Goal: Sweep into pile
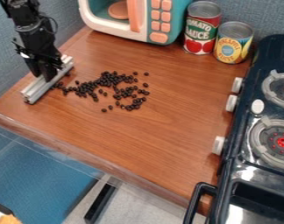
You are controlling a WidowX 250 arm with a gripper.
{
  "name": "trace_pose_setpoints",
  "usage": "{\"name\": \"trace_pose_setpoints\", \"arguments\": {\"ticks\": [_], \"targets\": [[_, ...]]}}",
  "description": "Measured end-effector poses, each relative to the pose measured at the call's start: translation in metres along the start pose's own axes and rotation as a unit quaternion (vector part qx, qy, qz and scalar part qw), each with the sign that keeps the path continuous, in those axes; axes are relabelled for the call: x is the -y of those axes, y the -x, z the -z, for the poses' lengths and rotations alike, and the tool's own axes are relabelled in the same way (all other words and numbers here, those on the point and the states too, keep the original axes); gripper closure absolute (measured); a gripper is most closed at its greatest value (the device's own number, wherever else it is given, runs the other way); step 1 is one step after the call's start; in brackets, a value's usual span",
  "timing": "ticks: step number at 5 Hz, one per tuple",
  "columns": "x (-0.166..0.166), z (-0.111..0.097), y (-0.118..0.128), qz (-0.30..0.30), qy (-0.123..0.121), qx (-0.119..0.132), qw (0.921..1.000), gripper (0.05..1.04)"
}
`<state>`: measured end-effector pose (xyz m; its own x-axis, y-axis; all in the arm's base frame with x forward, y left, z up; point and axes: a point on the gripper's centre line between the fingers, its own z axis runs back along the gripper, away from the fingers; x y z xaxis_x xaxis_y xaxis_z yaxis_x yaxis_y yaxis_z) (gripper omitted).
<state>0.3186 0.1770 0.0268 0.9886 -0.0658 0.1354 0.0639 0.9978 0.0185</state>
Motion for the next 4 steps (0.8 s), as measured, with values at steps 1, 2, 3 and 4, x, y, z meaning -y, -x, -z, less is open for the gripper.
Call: {"name": "trace_pose_setpoints", "arguments": {"ticks": [1, 2, 3, 4], "targets": [[0.013, 0.001, -0.002, -0.005, 0.015, 0.003, 0.9999, 0.752], [0.026, 0.001, -0.003, -0.009, 0.026, 0.007, 0.9996, 0.752], [0.039, 0.001, -0.007, -0.022, 0.037, 0.015, 0.9990, 0.752], [0.051, 0.002, -0.008, -0.026, 0.040, 0.023, 0.9986, 0.752]]}}
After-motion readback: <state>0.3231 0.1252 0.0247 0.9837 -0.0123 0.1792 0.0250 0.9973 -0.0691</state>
